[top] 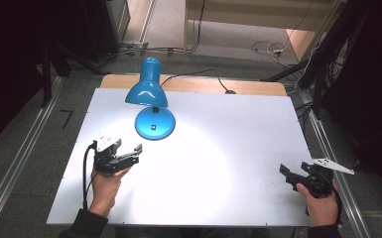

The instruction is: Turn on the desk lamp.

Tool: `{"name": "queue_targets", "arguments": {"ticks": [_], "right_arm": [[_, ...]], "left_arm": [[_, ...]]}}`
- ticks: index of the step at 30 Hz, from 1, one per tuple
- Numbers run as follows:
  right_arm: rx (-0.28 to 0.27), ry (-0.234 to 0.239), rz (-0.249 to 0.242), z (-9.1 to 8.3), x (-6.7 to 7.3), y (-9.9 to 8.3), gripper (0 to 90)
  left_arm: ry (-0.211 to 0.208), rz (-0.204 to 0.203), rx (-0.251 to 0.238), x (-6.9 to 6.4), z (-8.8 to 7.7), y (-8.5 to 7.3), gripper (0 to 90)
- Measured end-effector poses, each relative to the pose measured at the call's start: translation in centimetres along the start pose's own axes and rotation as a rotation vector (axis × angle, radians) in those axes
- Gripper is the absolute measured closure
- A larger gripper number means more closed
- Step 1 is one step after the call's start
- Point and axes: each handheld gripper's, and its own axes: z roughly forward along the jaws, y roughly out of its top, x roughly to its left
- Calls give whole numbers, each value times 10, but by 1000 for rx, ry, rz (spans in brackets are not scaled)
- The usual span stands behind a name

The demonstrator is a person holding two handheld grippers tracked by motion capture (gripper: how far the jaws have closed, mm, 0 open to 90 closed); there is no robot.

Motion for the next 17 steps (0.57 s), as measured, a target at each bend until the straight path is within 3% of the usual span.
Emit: {"name": "queue_targets", "arguments": {"ticks": [11, 17], "right_arm": [[-2, -12, 10, -1, -4, -1, 114], [16, -82, -28, 6, -11, -4, 113]], "left_arm": [[9, -10, 10, 13, -22, -17, 208], [85, -33, 50, 32, -23, -34, 163]]}}
